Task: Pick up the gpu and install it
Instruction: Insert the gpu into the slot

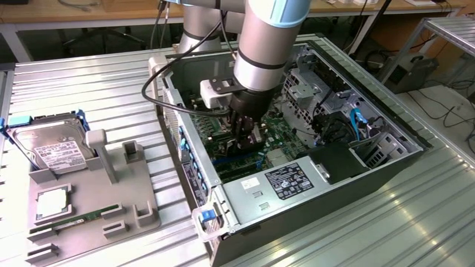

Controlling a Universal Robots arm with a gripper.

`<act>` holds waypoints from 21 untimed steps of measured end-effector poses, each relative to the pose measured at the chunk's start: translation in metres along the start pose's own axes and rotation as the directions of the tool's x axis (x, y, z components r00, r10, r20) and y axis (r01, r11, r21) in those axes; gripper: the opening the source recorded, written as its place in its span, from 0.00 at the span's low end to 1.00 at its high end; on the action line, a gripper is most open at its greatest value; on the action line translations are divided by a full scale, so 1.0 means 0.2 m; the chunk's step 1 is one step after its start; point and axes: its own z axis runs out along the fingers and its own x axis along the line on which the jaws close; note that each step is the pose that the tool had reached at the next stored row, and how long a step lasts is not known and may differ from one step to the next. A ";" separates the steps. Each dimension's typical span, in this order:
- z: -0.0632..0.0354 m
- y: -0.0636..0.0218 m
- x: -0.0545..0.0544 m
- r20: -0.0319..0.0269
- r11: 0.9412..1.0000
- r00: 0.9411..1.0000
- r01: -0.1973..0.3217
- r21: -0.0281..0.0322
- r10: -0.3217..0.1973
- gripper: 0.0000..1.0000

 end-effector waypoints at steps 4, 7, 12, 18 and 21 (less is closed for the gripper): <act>0.000 0.001 -0.01 0.004 1.000 1.000 0.000 0.000 0.000 0.26; 0.002 0.000 -0.02 0.007 1.000 1.000 0.000 0.000 0.000 0.26; 0.001 0.000 -0.01 0.006 1.000 1.000 0.000 0.000 0.000 0.26; -0.021 0.000 0.00 -0.006 1.000 1.000 0.000 -0.002 0.000 0.26; -0.017 0.001 0.00 -0.010 1.000 1.000 0.000 -0.002 0.000 0.26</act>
